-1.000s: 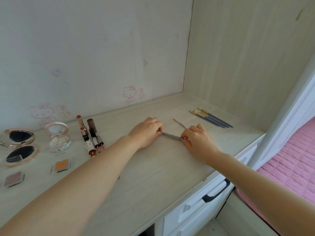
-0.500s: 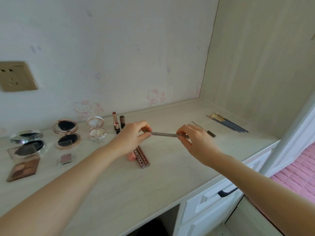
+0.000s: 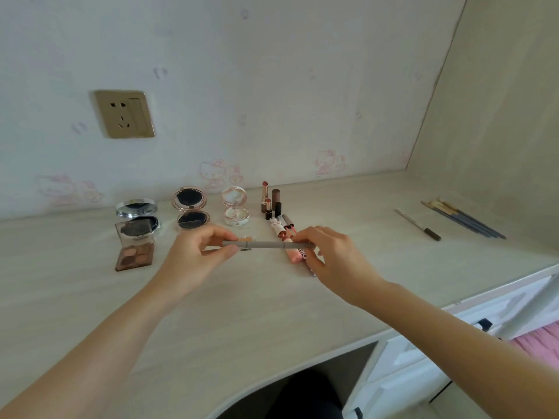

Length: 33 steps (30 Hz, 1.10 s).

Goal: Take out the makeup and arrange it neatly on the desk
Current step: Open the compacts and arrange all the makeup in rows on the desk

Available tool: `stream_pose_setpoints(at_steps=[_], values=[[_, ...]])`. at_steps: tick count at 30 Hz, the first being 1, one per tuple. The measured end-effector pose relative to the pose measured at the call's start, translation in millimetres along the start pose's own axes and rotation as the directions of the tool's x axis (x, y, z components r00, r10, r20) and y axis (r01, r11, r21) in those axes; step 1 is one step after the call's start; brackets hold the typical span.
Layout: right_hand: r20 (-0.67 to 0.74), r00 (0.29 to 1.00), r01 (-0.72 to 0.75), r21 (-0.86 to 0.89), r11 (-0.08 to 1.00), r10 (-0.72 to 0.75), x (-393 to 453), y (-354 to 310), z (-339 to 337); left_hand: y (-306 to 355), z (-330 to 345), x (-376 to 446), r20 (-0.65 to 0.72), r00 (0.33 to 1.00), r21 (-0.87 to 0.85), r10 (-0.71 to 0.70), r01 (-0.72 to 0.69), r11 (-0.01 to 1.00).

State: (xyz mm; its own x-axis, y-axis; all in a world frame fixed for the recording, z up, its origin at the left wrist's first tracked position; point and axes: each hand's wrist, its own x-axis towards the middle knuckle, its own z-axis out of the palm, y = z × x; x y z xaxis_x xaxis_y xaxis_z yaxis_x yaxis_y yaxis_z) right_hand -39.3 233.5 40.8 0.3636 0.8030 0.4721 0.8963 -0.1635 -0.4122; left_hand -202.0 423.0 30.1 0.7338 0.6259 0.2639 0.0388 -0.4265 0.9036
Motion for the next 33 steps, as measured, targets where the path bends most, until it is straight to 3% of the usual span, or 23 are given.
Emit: stream_pose_setpoints(at_steps=[3, 8, 12, 15, 18, 24, 27, 30, 33], values=[[-0.002, 1.000, 0.012, 0.037, 0.999, -0.012, 3, -10, 14, -9, -16, -10, -0.055, 0.996, -0.091, -0.064, 0.059, 0.994], [-0.040, 0.999, 0.037, 0.103, 0.994, -0.033, 8, -24, 30, -22, -29, -19, -0.094, 0.979, -0.440, -0.179, 0.120, 0.890], [-0.009, 1.000, 0.026, 0.132, 0.991, -0.025, 7, -29, 43, -28, -28, -23, -0.146, 0.966, -0.586, -0.212, 0.089, 0.806], [0.017, 0.999, -0.045, 0.222, 0.974, 0.042, 4, -36, 54, -26, -22, -23, -0.236, 0.944, -0.652, -0.229, 0.021, 0.758], [0.042, 0.993, -0.121, 0.321, 0.939, 0.114, 1, -45, 66, -21, -15, -24, -0.242, 0.949, -0.672, -0.202, -0.014, 0.741], [0.099, 0.984, -0.179, 0.444, 0.878, 0.151, 1, -56, 82, -16, -8, -30, -0.183, 0.970, -0.626, -0.162, 0.012, 0.780], [0.122, 0.985, -0.160, 0.422, 0.892, 0.119, -4, -57, 88, -14, -11, -28, -0.233, 0.960, -0.568, -0.153, -0.007, 0.823], [0.121, 0.986, -0.158, 0.407, 0.900, 0.118, -8, -54, 89, -15, -14, -27, -0.289, 0.956, -0.349, -0.058, -0.048, 0.936], [0.068, 0.989, -0.146, 0.422, 0.895, 0.130, -6, -50, 84, -16, -12, -29, -0.243, 0.965, -0.042, 0.095, -0.108, 0.993]])
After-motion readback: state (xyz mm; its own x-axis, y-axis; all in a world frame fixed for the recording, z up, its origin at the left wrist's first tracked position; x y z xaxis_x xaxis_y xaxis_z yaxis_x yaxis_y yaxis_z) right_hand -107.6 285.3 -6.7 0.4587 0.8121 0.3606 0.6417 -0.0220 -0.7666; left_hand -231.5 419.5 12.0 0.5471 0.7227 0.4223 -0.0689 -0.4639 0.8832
